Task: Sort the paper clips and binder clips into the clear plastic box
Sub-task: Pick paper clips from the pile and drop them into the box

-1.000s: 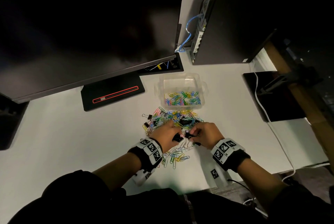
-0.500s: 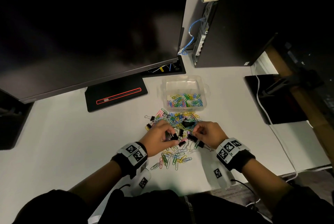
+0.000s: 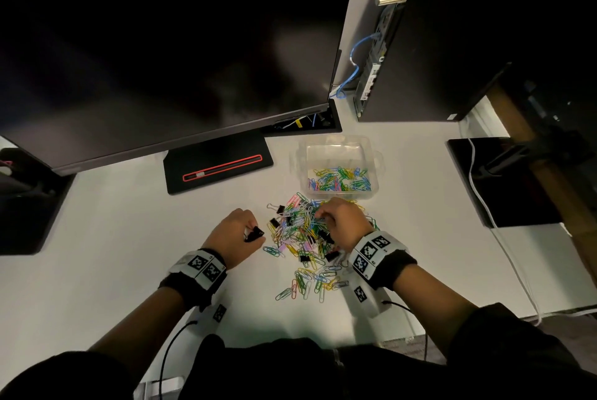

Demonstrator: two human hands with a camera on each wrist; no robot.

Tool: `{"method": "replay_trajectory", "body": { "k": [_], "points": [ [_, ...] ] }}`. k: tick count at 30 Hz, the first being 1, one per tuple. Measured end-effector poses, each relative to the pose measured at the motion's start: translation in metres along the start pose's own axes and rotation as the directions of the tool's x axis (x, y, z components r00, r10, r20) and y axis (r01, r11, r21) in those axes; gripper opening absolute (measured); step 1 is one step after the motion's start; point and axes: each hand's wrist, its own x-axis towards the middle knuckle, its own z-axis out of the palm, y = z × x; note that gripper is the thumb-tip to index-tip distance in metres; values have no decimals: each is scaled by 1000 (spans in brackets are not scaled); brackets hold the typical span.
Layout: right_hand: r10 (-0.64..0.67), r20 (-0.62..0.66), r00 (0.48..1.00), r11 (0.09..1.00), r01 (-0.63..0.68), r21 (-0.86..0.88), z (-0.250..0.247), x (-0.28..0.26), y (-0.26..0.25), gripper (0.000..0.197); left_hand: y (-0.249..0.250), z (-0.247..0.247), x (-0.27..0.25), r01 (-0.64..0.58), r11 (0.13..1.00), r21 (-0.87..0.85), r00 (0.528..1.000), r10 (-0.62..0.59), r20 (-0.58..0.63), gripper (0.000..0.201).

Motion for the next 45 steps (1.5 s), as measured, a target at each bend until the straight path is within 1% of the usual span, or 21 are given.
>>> {"method": "replay_trajectory", "body": {
  "k": [3,4,6,8,9,11,14,16,17,19,21,25,27,31,34,37,39,41,43,45],
  "points": [
    [10,30,999,999,-8,-53,1,6,-5,29,-7,2,-1,27,998,65,999,-29,23,20],
    [13,73,997,996,-7,-90,2,8,-7,35,-8,3,-1,27,996,80,999,-29,26,23],
    [24,176,984,987,4,-159,6,10,-9,57,-9,6,-2,22,995,96,1000,-24,12,28],
    [10,218,976,982,32,-185,11,10,-10,72,-4,8,-3,-2,992,129,1000,1,7,36],
    [-4,219,976,980,47,-193,13,10,-10,73,-1,8,-3,-30,987,158,999,27,16,41],
    [-17,210,978,976,61,-209,17,9,-9,63,8,9,0,-102,974,202,995,96,42,47],
    [-29,209,977,979,70,-193,18,6,-9,39,25,11,6,-169,965,202,985,159,65,47],
    [-25,214,976,987,58,-149,16,4,-10,28,35,14,11,-212,958,191,976,201,78,46],
    [-17,202,979,994,37,-100,15,3,-9,25,40,16,14,-238,954,181,970,226,85,45],
    [22,155,988,998,-31,50,10,0,-8,21,48,18,20,-278,947,162,959,263,106,44],
    [62,120,991,981,-82,175,4,-3,-6,20,54,20,26,-296,945,143,951,276,141,44],
    [110,116,987,950,-139,280,-9,-6,3,22,62,22,38,-334,927,170,930,294,222,48],
    [145,108,984,934,-172,312,-12,-5,10,19,67,23,42,-383,893,235,909,320,268,51],
    [211,100,972,891,-234,390,-18,-6,19,14,72,27,46,-493,783,379,859,369,355,53],
    [248,105,963,852,-268,450,-21,-3,28,14,68,31,49,-493,781,384,856,358,372,50],
    [269,115,956,814,-289,503,-26,3,39,6,66,33,48,-473,791,387,864,330,381,42],
    [269,124,955,794,-293,533,-32,8,43,10,66,34,48,-467,793,391,866,322,383,37],
    [266,123,956,754,-286,591,-41,13,43,16,65,38,47,-465,797,386,867,323,378,34],
    [271,99,957,700,-267,663,-52,20,41,14,63,42,46,-461,800,384,871,326,367,32],
    [303,30,952,657,-232,718,-59,29,42,15,62,44,46,-460,790,404,874,322,365,32]
  ]
}}
